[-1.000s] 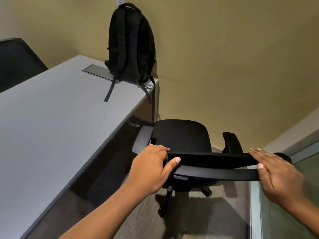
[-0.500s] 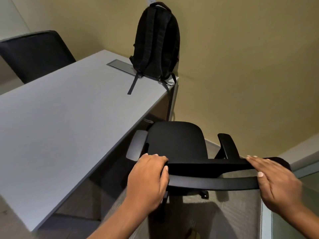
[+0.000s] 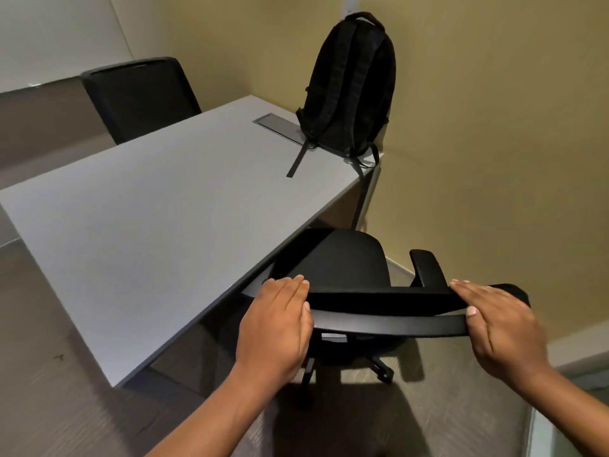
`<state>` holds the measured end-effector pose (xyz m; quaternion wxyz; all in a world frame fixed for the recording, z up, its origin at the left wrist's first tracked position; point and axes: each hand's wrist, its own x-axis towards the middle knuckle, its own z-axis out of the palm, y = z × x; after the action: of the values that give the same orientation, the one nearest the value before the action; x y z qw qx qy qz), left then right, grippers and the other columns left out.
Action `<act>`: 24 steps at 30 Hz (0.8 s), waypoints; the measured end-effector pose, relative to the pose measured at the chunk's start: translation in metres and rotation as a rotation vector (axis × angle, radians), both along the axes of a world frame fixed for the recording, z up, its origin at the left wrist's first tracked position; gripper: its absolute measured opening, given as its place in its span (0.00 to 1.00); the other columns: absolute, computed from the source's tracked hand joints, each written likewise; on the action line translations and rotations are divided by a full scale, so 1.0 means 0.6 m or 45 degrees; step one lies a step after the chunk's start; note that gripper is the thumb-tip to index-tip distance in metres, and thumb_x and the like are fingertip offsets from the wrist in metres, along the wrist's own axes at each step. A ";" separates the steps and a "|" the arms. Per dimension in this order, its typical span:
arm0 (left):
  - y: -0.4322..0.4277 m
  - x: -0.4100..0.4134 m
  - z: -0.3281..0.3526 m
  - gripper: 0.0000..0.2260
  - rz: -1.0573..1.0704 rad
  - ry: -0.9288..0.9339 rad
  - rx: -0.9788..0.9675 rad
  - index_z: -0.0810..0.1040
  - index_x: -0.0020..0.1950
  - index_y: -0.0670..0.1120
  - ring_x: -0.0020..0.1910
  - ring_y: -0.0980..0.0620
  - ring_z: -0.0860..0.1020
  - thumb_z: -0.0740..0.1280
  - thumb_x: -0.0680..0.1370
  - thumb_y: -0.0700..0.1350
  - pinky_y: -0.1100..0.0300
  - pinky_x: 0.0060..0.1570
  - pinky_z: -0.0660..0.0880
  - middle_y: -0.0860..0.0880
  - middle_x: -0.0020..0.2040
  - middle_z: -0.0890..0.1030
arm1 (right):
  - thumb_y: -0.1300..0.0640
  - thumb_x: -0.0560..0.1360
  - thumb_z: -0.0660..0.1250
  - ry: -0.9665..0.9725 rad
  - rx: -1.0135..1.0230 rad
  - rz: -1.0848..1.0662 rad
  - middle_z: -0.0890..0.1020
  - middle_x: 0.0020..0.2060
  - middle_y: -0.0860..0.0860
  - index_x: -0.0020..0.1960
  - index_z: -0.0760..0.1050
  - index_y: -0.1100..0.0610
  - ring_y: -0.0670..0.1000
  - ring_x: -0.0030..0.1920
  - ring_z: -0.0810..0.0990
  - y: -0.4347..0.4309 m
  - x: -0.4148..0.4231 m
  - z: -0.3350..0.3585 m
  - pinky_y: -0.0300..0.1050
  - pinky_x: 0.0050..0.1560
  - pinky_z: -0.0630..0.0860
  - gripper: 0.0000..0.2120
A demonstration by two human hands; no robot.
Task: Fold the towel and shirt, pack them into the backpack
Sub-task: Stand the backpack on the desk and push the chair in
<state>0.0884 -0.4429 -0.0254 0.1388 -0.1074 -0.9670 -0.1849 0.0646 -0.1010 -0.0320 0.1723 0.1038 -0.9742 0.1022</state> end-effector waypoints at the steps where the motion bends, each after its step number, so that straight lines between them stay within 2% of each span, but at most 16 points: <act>1: -0.002 0.001 0.000 0.20 0.023 -0.002 0.004 0.78 0.64 0.43 0.61 0.50 0.76 0.53 0.81 0.48 0.58 0.67 0.65 0.48 0.61 0.80 | 0.51 0.77 0.50 -0.008 -0.005 0.021 0.83 0.58 0.55 0.62 0.80 0.59 0.56 0.59 0.81 -0.002 -0.007 0.000 0.49 0.61 0.69 0.25; 4: -0.003 0.005 0.001 0.20 0.100 -0.011 0.017 0.78 0.65 0.44 0.62 0.52 0.75 0.53 0.80 0.49 0.55 0.66 0.70 0.49 0.62 0.80 | 0.50 0.77 0.51 -0.028 -0.016 0.098 0.83 0.59 0.53 0.62 0.80 0.58 0.55 0.59 0.81 -0.003 -0.033 -0.003 0.56 0.60 0.74 0.25; 6: 0.000 0.008 0.000 0.20 0.149 -0.006 0.028 0.77 0.65 0.44 0.62 0.51 0.75 0.53 0.80 0.49 0.54 0.65 0.71 0.49 0.62 0.80 | 0.49 0.77 0.51 -0.039 -0.009 0.153 0.83 0.59 0.53 0.63 0.80 0.57 0.54 0.60 0.81 -0.001 -0.051 -0.003 0.56 0.60 0.75 0.25; 11: 0.016 0.014 -0.016 0.20 0.293 0.066 0.116 0.78 0.64 0.45 0.62 0.50 0.75 0.53 0.80 0.49 0.57 0.64 0.68 0.50 0.62 0.80 | 0.48 0.77 0.52 -0.044 0.016 0.335 0.82 0.60 0.50 0.64 0.79 0.55 0.52 0.61 0.80 0.010 -0.101 0.006 0.49 0.62 0.72 0.24; 14: 0.036 0.014 -0.028 0.21 0.413 0.136 0.154 0.79 0.63 0.44 0.62 0.49 0.75 0.52 0.80 0.49 0.53 0.64 0.70 0.49 0.62 0.80 | 0.50 0.77 0.54 -0.025 0.024 0.463 0.82 0.60 0.51 0.64 0.79 0.55 0.51 0.60 0.80 0.017 -0.138 0.004 0.44 0.64 0.67 0.23; 17: 0.054 0.012 -0.034 0.21 0.528 0.174 0.145 0.79 0.63 0.43 0.62 0.49 0.75 0.52 0.81 0.49 0.48 0.64 0.70 0.48 0.62 0.80 | 0.50 0.77 0.54 -0.009 0.016 0.547 0.83 0.60 0.51 0.63 0.79 0.55 0.50 0.61 0.80 0.020 -0.178 -0.002 0.43 0.65 0.66 0.22; 21: 0.087 -0.003 -0.019 0.22 0.631 0.143 0.003 0.79 0.63 0.42 0.60 0.47 0.77 0.51 0.80 0.49 0.51 0.63 0.70 0.46 0.61 0.81 | 0.51 0.77 0.54 0.002 0.014 0.634 0.83 0.59 0.51 0.63 0.80 0.56 0.51 0.61 0.81 0.022 -0.226 -0.005 0.43 0.65 0.66 0.22; 24: 0.123 -0.024 -0.009 0.22 0.634 0.092 -0.142 0.80 0.62 0.42 0.59 0.47 0.79 0.52 0.79 0.49 0.56 0.62 0.66 0.46 0.61 0.81 | 0.51 0.78 0.53 -0.018 0.012 0.695 0.82 0.61 0.51 0.64 0.79 0.55 0.51 0.63 0.79 0.025 -0.264 -0.003 0.45 0.66 0.66 0.23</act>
<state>0.0738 -0.3691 -0.0306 0.2085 0.1199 -0.9667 -0.0872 -0.0935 -0.0861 -0.0339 0.1309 0.3628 -0.9118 0.1411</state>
